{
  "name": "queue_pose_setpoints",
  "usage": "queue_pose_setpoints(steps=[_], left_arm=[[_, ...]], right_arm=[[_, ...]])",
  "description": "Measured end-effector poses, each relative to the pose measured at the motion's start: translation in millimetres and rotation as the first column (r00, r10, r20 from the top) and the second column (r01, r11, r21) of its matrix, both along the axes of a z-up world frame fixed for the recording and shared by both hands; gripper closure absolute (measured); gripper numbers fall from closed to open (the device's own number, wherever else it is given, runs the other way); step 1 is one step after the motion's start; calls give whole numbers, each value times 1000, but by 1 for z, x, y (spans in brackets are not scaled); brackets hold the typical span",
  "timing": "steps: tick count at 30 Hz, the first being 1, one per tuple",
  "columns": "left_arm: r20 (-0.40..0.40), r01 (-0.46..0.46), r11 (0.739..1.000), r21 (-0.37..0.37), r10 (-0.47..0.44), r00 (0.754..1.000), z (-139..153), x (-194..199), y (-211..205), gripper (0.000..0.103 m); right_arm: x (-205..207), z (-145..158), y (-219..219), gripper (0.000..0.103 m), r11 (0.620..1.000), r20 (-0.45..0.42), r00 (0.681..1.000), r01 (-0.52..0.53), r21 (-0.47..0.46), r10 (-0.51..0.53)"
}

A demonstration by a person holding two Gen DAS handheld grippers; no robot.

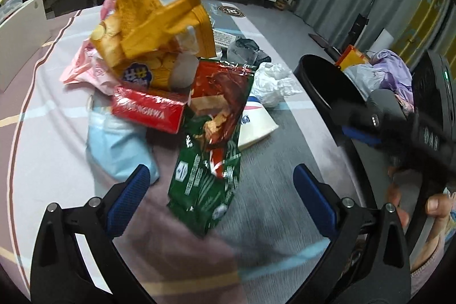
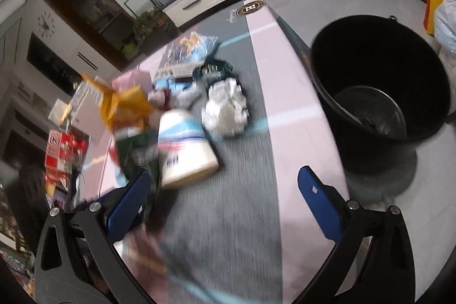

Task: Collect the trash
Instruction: 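Grasp the green wafer bag with left tool while right tool grasps crumpled tissue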

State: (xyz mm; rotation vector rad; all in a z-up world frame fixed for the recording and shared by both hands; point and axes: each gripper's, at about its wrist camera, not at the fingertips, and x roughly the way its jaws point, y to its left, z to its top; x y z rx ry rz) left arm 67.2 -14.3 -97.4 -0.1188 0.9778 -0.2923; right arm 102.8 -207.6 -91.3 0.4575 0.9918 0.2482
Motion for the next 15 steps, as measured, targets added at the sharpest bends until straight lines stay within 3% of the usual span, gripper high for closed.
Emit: queue_pose_setpoints(steps=[6,9,11,13,15], left_arm=[[-22,-14,999,34,15,1000,-13,20,-6,35],[-38,-23,999,38,24,999,-19,26,-2,55],[-48,-25,999,24,27,998,-21,28,1,57],[-45,-21,1000,18,22,999,-22,27,3,59],[-47,-15,1000,9,16,999,-21,24,3,64]], right_arm=[[53,-12,12,6,1000,18,1000,-9,7,8],[71,-23,17,23,1000,-2,1000,-17,-7,17],[77,-29,20,35,999,-20,999,-30,-17,29],[76,-33,22,59,998,-28,998,-50,-36,49],[71,-34,23,74,997,-27,998,-58,-49,56]])
